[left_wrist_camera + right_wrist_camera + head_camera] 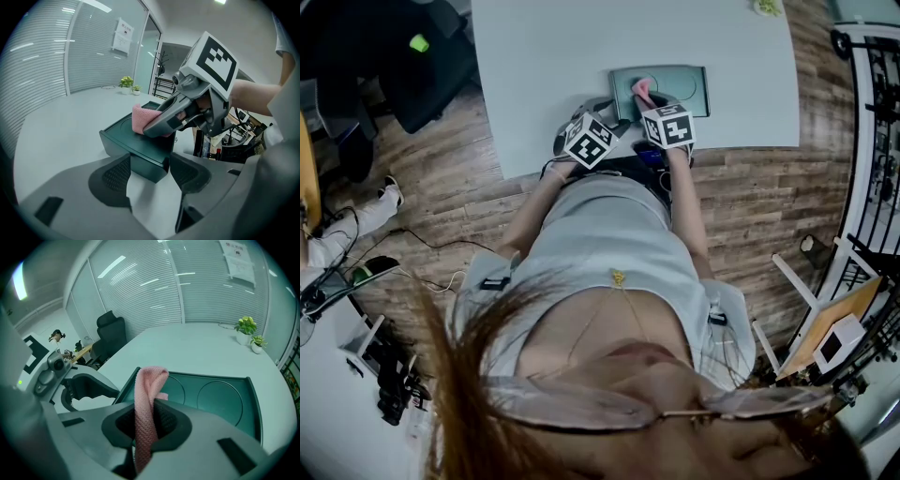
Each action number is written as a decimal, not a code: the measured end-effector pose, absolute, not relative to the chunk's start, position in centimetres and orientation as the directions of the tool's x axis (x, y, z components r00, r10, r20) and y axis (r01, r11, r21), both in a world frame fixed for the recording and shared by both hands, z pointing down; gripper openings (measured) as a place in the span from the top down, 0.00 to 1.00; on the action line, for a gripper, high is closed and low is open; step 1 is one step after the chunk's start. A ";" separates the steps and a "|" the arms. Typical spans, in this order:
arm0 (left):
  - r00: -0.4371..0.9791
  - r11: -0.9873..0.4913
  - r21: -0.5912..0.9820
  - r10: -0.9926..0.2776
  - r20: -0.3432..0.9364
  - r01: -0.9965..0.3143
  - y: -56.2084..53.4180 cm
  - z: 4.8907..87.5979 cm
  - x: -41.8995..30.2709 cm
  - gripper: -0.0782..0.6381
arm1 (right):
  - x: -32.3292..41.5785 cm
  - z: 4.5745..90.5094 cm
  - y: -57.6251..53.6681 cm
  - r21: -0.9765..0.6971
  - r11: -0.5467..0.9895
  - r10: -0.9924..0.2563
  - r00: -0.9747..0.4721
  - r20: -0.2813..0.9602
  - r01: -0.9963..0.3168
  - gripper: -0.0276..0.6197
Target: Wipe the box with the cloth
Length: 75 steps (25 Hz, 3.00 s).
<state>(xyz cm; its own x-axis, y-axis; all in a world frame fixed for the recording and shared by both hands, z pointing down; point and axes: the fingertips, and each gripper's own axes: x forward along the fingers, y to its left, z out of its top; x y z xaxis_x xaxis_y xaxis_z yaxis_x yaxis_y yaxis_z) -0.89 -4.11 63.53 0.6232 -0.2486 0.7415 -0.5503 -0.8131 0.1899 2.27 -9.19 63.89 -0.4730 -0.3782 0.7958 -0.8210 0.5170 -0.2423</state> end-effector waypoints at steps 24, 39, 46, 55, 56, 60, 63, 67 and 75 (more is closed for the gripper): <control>0.613 -0.814 0.173 -0.259 0.747 -0.555 -3.7 63.6 -0.7 0.53 | -1.6 63.0 -7.5 -0.295 0.602 -0.368 -0.586 0.722 -0.742 0.90; 0.572 -0.801 0.135 -0.287 0.769 -0.584 -3.3 64.0 -0.7 0.52 | 13.6 62.2 -8.7 -0.119 0.383 -0.558 -0.332 0.761 -0.916 0.90; 0.568 -0.793 0.137 -0.292 0.770 -0.593 -3.6 64.3 -0.9 0.52 | 17.9 63.8 -8.2 -0.020 0.321 -0.549 -0.204 0.810 -0.947 0.90; 0.565 -0.790 0.137 -0.293 0.771 -0.597 -3.6 64.2 -0.9 0.52 | 17.4 63.8 -8.1 -0.096 0.284 -0.557 -0.246 0.793 -0.954 0.90; 0.565 -0.791 0.137 -0.292 0.772 -0.596 -3.5 64.2 -0.9 0.52 | 17.2 63.8 -8.1 -0.107 0.287 -0.556 -0.256 0.791 -0.952 0.90; 0.564 -0.792 0.136 -0.290 0.773 -0.595 -3.5 64.2 -0.9 0.52 | 16.4 63.8 -8.1 -0.118 0.307 -0.546 -0.276 0.791 -0.944 0.90; 0.563 -0.794 0.136 -0.288 0.775 -0.593 -3.5 64.3 -0.9 0.52 | 15.4 63.8 -8.0 -0.133 0.326 -0.536 -0.299 0.789 -0.936 0.90; 0.563 -0.793 0.136 -0.288 0.775 -0.594 -3.5 64.3 -1.0 0.52 | 14.1 63.9 -8.0 -0.140 0.348 -0.528 -0.317 0.788 -0.927 0.90; 0.561 -0.791 0.136 -0.289 0.776 -0.596 -3.5 64.1 -0.8 0.52 | 12.5 63.7 -8.0 -0.158 0.378 -0.513 -0.348 0.784 -0.912 0.90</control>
<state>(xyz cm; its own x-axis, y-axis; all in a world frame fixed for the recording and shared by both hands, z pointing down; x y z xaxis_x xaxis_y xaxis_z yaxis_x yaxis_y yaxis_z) -0.84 -3.45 64.12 0.5611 -0.2886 0.7758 -0.5958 -0.7914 0.1365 12.54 -8.00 63.71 -0.3485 -0.5133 0.7842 -0.9122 0.3780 -0.1580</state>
